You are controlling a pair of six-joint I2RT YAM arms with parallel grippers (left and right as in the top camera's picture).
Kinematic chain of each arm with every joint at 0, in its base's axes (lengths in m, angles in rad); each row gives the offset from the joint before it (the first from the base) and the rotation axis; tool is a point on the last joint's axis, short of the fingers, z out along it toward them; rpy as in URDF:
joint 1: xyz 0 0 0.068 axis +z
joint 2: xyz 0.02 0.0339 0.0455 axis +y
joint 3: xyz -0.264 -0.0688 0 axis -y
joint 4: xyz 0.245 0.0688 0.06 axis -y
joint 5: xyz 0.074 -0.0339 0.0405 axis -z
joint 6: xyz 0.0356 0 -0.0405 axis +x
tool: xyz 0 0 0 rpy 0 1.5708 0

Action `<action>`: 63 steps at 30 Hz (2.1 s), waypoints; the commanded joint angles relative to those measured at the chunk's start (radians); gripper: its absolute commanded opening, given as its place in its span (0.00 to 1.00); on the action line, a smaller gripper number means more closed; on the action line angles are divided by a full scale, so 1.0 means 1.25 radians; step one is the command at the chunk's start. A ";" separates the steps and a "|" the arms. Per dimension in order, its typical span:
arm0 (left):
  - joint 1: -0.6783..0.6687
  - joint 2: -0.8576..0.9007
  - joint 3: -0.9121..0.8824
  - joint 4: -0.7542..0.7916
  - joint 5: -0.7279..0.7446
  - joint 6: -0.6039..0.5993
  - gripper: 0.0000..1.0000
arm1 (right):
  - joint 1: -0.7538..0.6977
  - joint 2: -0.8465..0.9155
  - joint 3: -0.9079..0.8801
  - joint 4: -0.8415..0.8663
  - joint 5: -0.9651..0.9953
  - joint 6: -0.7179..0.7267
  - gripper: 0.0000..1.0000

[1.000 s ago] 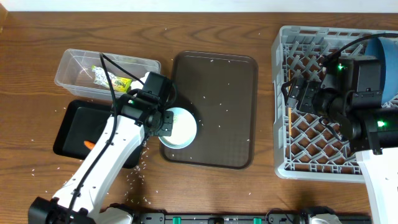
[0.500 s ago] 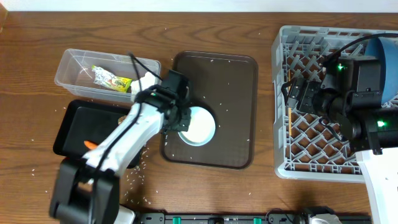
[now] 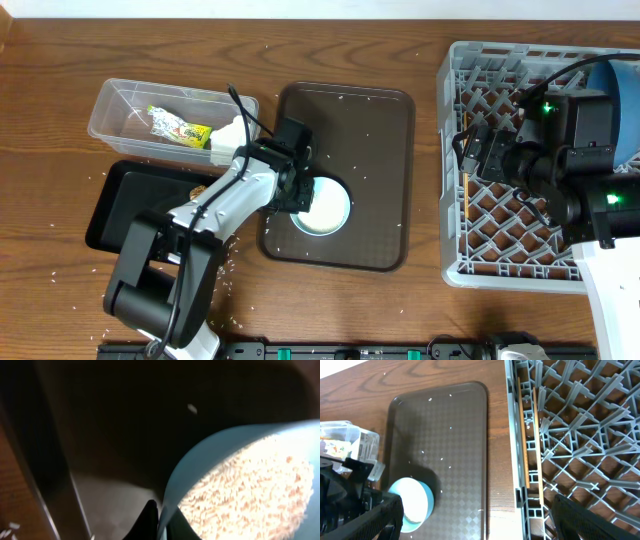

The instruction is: Sort waste into correct bins and load items into the dishwasher rack

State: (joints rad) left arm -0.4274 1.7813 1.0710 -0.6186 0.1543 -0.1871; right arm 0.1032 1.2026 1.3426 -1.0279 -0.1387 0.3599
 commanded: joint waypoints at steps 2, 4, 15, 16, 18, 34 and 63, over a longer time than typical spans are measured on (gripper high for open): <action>-0.001 0.019 -0.006 0.008 -0.007 -0.001 0.17 | 0.002 0.002 0.009 -0.001 0.000 0.008 0.88; -0.001 0.020 -0.006 0.009 -0.007 0.014 0.24 | 0.002 0.002 0.009 0.002 0.000 0.008 0.88; -0.001 0.022 -0.005 0.008 -0.006 0.018 0.06 | 0.002 0.002 0.009 0.002 0.000 0.008 0.88; -0.001 0.021 -0.005 0.005 -0.005 0.018 0.06 | 0.002 0.002 0.009 0.002 0.000 0.008 0.88; -0.001 0.014 -0.004 -0.007 0.003 0.018 0.06 | 0.002 0.002 0.009 0.003 0.000 0.008 0.88; -0.001 -0.201 0.135 -0.218 -0.094 0.022 0.06 | 0.002 0.002 0.009 0.005 0.000 0.008 0.88; 0.132 -0.124 0.098 -0.200 -0.293 -0.100 0.17 | 0.002 0.002 0.009 -0.007 0.000 0.008 0.89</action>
State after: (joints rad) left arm -0.3019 1.6085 1.2148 -0.8669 -0.1577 -0.2630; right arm 0.1032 1.2026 1.3426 -1.0321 -0.1387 0.3599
